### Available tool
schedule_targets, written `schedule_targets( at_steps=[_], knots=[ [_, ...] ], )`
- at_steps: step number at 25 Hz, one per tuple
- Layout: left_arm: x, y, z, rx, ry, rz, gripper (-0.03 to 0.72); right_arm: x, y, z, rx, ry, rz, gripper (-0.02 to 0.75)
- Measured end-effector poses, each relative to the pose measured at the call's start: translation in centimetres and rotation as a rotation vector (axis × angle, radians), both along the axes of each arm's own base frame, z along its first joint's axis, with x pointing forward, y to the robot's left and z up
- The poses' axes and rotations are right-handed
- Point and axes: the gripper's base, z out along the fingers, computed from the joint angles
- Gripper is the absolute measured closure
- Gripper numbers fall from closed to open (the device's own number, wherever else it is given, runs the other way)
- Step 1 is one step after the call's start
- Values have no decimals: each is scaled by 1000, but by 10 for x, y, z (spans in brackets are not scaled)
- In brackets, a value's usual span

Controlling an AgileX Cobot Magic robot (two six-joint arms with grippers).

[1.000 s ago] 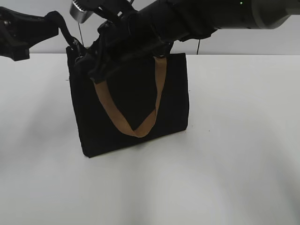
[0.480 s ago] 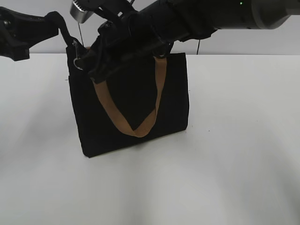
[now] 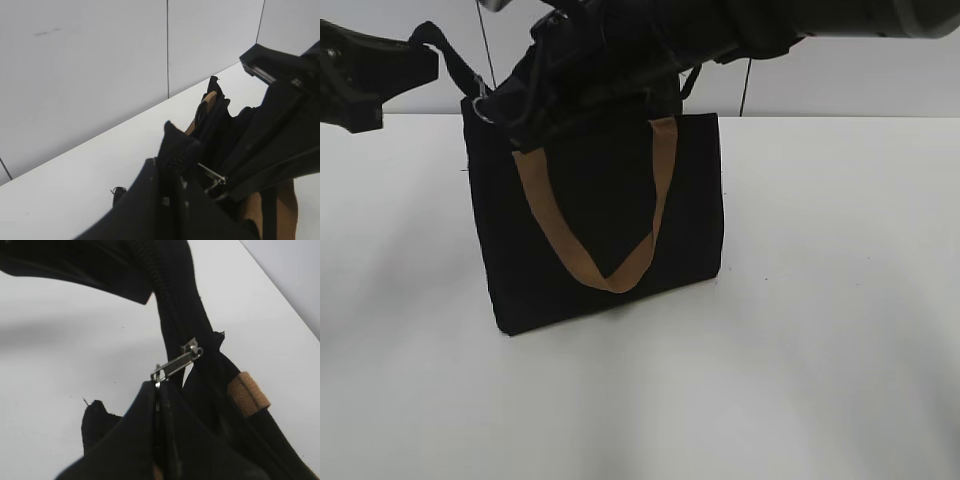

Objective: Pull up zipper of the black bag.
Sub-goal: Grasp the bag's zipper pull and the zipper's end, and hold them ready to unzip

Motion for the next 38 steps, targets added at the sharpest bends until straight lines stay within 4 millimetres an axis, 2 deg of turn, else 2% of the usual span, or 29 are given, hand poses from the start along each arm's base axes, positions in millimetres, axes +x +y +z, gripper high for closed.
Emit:
schedule_targets(
  at_steps=[13, 26, 38],
  knots=[
    [0, 0, -1, 22, 1, -5, 666, 19, -29, 9, 38, 33, -111, 753],
    [-10, 2, 19, -26, -63, 25, 666, 19, -33, 7, 19, 71, -122, 753],
    [-10, 3, 20, -53, -58, 45, 666, 35, -59, 4, 31, 160, -243, 753]
  ],
)
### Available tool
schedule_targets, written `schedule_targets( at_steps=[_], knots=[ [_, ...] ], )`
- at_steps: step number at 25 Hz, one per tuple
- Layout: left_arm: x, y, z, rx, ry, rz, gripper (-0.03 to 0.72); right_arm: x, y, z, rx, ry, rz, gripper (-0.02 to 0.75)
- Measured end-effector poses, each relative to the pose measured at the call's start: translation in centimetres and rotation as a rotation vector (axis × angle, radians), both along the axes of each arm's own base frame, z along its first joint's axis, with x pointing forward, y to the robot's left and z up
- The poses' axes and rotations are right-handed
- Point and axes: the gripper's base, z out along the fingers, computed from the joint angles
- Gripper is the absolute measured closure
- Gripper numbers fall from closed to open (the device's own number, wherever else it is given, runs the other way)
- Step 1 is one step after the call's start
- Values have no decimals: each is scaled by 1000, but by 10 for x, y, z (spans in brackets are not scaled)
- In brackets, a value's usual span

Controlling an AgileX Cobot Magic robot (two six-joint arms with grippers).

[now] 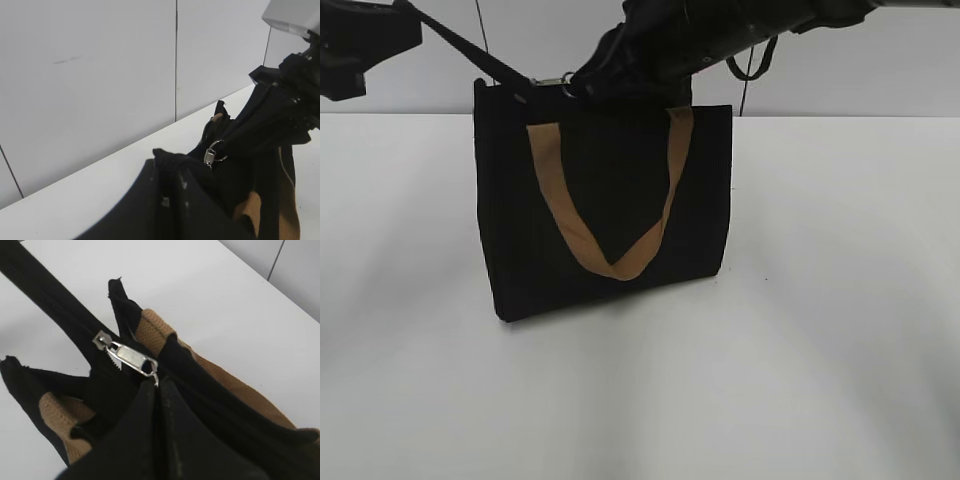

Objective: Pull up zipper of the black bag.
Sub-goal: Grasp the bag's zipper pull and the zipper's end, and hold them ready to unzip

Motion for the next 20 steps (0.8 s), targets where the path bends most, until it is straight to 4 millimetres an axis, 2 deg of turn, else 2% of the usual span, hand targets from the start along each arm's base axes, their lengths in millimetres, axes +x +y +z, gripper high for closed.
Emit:
schedule_targets(
  at_steps=[11, 20],
  knots=[
    [2, 2, -2, 6, 13, 31, 666, 10, -21, -3, -22, 71, -95, 753],
    [3, 4, -3, 21, 19, 55, 666, 10, -23, -4, -42, 73, -107, 753]
  ],
)
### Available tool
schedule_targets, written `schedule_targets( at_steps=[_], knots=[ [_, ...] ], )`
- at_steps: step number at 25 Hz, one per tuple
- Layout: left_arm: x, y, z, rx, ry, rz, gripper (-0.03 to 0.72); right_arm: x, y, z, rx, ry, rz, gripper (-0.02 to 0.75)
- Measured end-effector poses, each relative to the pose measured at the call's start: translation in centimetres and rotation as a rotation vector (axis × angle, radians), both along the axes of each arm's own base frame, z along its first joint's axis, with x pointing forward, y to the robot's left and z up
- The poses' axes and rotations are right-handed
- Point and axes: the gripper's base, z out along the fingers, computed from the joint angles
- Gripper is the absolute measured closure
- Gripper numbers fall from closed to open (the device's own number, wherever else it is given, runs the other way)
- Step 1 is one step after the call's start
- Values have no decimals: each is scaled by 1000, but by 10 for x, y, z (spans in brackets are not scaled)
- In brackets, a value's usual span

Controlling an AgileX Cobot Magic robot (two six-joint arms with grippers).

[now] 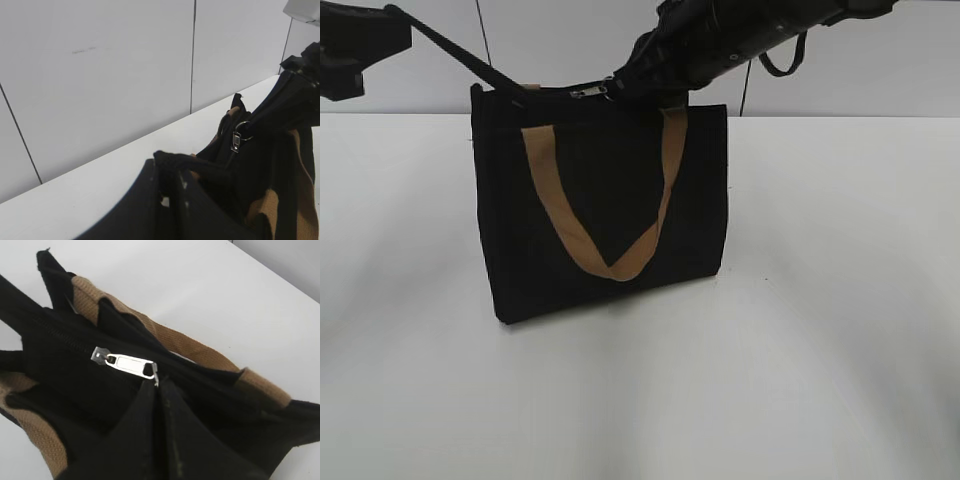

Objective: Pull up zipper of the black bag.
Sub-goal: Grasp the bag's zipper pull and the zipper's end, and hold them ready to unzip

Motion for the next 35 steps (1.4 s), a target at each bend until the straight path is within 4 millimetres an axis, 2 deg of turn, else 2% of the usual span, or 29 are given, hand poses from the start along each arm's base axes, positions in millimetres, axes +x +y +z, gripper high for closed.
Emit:
schedule_targets(
  at_steps=[3, 10, 15, 24, 27, 31, 33, 35],
  knots=[
    [0, 0, 0, 2, -1, 0, 666, 3, -7, 1, 12, 15, -34, 753],
    [0, 0, 0, 0, 0, 6, 666, 15, -40, 10, 44, 30, -152, 753],
    [0, 1, 1, 4, 0, 14, 666, 19, -55, 14, 52, 35, -190, 753],
    [0, 1, 0, 17, 0, 14, 666, 18, -59, 12, 49, 69, -180, 748],
    [0, 1, -1, 33, 0, 6, 666, 17, -59, 11, 48, 76, -176, 705],
    [3, 1, -7, 45, 18, 4, 645, 15, -59, 12, 45, 88, -163, 565],
    [3, 2, -8, 67, 22, 6, 590, 14, -59, 17, 48, 81, -161, 491],
    [3, 3, -10, 81, 30, 19, 496, 10, -60, 24, 51, 66, -156, 442]
  ],
)
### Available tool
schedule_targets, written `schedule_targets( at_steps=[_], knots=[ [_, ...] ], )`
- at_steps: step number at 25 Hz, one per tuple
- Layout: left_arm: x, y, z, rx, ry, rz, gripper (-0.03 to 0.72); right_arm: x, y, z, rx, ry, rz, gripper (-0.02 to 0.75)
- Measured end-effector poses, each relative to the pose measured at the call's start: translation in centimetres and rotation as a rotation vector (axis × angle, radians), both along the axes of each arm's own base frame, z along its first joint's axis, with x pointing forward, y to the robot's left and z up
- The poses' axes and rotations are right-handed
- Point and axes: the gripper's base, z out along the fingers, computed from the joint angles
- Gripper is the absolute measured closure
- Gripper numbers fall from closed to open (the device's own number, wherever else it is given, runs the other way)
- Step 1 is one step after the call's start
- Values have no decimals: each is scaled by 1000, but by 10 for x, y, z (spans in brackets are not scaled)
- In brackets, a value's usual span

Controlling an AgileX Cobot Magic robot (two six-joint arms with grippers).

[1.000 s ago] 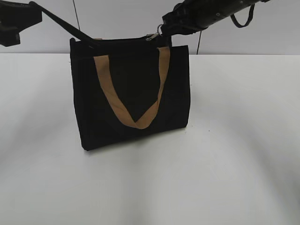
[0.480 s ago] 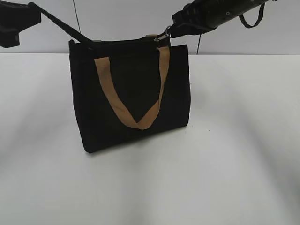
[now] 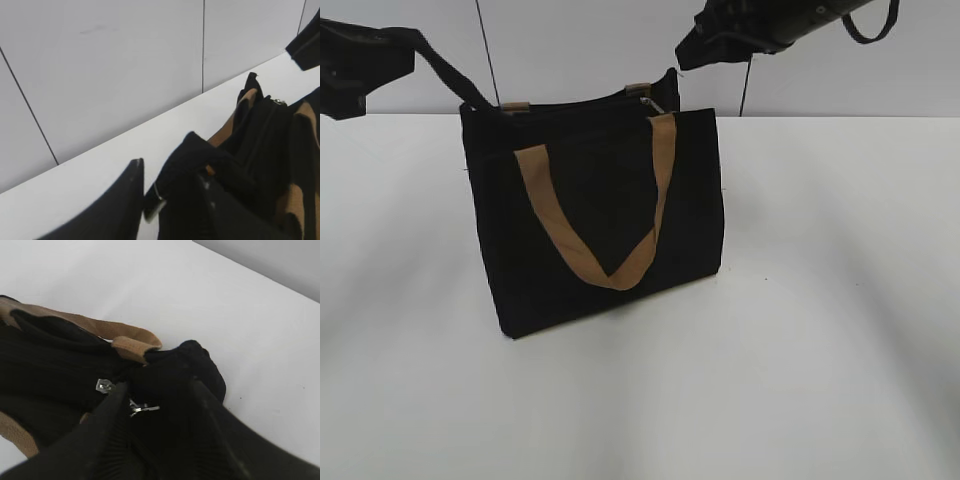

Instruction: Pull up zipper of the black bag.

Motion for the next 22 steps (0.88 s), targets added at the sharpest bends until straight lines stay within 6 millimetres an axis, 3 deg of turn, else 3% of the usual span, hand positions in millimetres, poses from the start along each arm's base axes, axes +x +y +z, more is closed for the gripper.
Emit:
schedule_targets(
  at_steps=[3, 6, 13, 22],
  knots=[
    [1, 3, -1, 29, 20, 37, 350, -7, -1, 12, -6, -24, 21, 419],
    [0, 6, 0, 91, 58, 54, 305, -11, -4, 19, -43, -46, 46, 414],
    [-1, 3, 10, -3, 206, 47, 296, -20, -11, 31, -145, -100, 81, 413],
    [-10, -3, 15, -36, 223, -41, 297, -34, -14, 43, -166, -77, 130, 413]
  ],
)
